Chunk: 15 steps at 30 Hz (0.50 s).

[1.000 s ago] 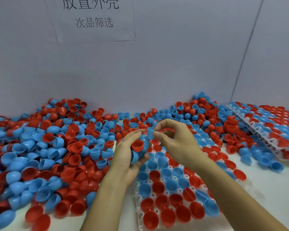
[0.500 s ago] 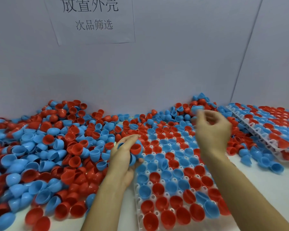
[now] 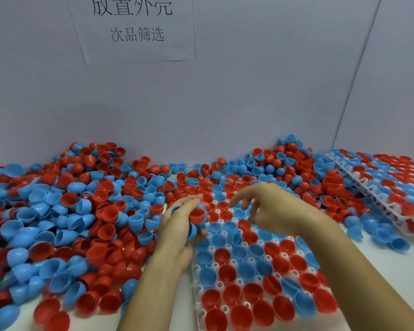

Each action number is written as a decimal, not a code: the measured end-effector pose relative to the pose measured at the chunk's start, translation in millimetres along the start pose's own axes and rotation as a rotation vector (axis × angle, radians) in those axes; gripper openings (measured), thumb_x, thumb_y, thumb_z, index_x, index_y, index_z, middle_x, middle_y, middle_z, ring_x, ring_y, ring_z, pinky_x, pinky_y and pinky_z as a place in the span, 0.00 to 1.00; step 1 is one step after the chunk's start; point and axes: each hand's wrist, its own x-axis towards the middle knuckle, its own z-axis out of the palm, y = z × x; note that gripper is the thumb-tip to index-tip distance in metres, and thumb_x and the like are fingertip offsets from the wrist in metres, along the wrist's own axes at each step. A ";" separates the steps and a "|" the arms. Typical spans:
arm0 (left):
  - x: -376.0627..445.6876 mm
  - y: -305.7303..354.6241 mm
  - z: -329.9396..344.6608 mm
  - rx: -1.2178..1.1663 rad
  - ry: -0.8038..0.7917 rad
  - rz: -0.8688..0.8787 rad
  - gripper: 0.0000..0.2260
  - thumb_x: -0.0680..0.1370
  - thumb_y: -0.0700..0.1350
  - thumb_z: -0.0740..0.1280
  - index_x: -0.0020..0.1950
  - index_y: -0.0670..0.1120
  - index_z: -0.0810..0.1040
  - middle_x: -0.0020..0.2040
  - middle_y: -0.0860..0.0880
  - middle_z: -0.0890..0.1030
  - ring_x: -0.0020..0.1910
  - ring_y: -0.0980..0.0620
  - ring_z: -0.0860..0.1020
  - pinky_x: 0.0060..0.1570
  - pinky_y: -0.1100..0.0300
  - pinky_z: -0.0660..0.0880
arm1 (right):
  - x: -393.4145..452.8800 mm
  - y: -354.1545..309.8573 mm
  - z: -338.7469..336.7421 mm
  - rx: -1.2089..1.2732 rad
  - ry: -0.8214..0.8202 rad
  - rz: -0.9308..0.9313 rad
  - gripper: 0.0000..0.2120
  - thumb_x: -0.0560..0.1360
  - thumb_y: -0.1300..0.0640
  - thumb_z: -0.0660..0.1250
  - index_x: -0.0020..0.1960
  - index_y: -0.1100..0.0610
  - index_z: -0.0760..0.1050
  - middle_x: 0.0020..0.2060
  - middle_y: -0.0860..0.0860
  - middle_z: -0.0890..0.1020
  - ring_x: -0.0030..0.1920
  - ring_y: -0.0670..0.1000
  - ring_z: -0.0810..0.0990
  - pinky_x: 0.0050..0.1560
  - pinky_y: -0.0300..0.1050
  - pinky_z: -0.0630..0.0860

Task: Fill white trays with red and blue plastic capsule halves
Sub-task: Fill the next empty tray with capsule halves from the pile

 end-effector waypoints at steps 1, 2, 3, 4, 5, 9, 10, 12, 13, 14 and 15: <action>-0.1 -0.1 0.6 0.004 0.001 0.001 0.04 0.77 0.43 0.71 0.50 0.45 0.84 0.41 0.46 0.82 0.35 0.50 0.80 0.26 0.60 0.75 | -1.7 5.6 5.7 -0.024 -0.051 -0.003 0.22 0.75 0.66 0.70 0.58 0.41 0.80 0.54 0.42 0.76 0.51 0.43 0.77 0.51 0.41 0.79; -0.3 0.0 1.3 0.007 0.000 0.001 0.04 0.77 0.43 0.72 0.50 0.45 0.84 0.41 0.46 0.82 0.35 0.50 0.80 0.26 0.60 0.75 | -2.1 9.1 12.1 -0.027 -0.075 -0.014 0.19 0.75 0.63 0.72 0.57 0.41 0.81 0.55 0.43 0.76 0.52 0.43 0.77 0.51 0.41 0.77; -0.9 0.3 1.9 0.009 0.000 0.002 0.03 0.77 0.43 0.72 0.49 0.46 0.85 0.41 0.46 0.82 0.36 0.50 0.80 0.26 0.60 0.75 | -1.2 10.9 18.6 -0.017 -0.075 -0.036 0.16 0.75 0.61 0.73 0.57 0.42 0.82 0.56 0.43 0.76 0.52 0.44 0.76 0.52 0.41 0.77; -1.6 0.6 2.1 0.009 0.002 0.003 0.03 0.77 0.43 0.72 0.48 0.46 0.85 0.41 0.46 0.82 0.37 0.50 0.80 0.26 0.60 0.75 | 0.4 10.8 24.2 -0.016 -0.057 -0.066 0.13 0.76 0.60 0.73 0.56 0.45 0.83 0.56 0.44 0.78 0.51 0.43 0.77 0.52 0.40 0.77; -2.3 0.9 1.8 0.007 0.005 0.004 0.03 0.77 0.43 0.71 0.48 0.46 0.85 0.41 0.46 0.82 0.37 0.49 0.80 0.26 0.60 0.75 | 2.4 9.7 29.4 -0.017 -0.030 -0.092 0.11 0.76 0.60 0.72 0.55 0.47 0.84 0.55 0.44 0.81 0.48 0.42 0.79 0.51 0.39 0.79; -3.2 2.8 0.3 -0.013 0.026 -0.005 0.03 0.77 0.43 0.72 0.48 0.46 0.85 0.44 0.45 0.81 0.41 0.46 0.79 0.26 0.60 0.75 | 7.3 16.0 32.5 0.154 0.245 -0.045 0.08 0.79 0.61 0.67 0.49 0.51 0.84 0.36 0.45 0.85 0.34 0.41 0.82 0.35 0.33 0.79; -3.3 3.2 0.2 -0.024 0.031 -0.010 0.02 0.77 0.43 0.72 0.48 0.46 0.85 0.43 0.45 0.81 0.41 0.46 0.79 0.26 0.60 0.75 | 5.7 20.6 28.9 0.302 0.405 0.029 0.08 0.79 0.61 0.67 0.48 0.50 0.83 0.33 0.46 0.84 0.31 0.42 0.83 0.31 0.35 0.78; -3.5 4.0 0.1 -0.049 0.042 -0.022 0.03 0.76 0.43 0.72 0.48 0.46 0.84 0.42 0.45 0.82 0.40 0.46 0.80 0.26 0.60 0.75 | 3.9 29.4 13.7 0.759 0.850 0.262 0.07 0.79 0.62 0.67 0.52 0.54 0.82 0.34 0.49 0.85 0.32 0.45 0.85 0.29 0.35 0.78; -3.6 4.5 0.2 -0.064 0.043 -0.033 0.03 0.76 0.43 0.72 0.48 0.46 0.84 0.42 0.44 0.82 0.39 0.47 0.80 0.26 0.59 0.75 | 5.5 34.0 2.4 1.066 1.097 0.400 0.06 0.79 0.63 0.66 0.53 0.57 0.81 0.37 0.51 0.85 0.33 0.45 0.85 0.31 0.34 0.78; -3.9 5.1 0.6 -0.087 0.040 -0.048 0.04 0.76 0.44 0.72 0.48 0.45 0.84 0.41 0.44 0.82 0.39 0.47 0.80 0.26 0.59 0.75 | 7.1 34.4 -7.1 1.334 1.289 0.507 0.06 0.79 0.65 0.66 0.51 0.59 0.80 0.39 0.52 0.85 0.34 0.44 0.85 0.33 0.33 0.78; -4.5 6.0 1.1 -0.113 0.034 -0.063 0.04 0.76 0.44 0.72 0.48 0.45 0.84 0.41 0.43 0.82 0.39 0.47 0.80 0.26 0.59 0.75 | 10.0 28.2 -12.2 1.487 1.389 0.552 0.07 0.79 0.67 0.65 0.46 0.58 0.80 0.39 0.51 0.85 0.33 0.43 0.84 0.35 0.34 0.79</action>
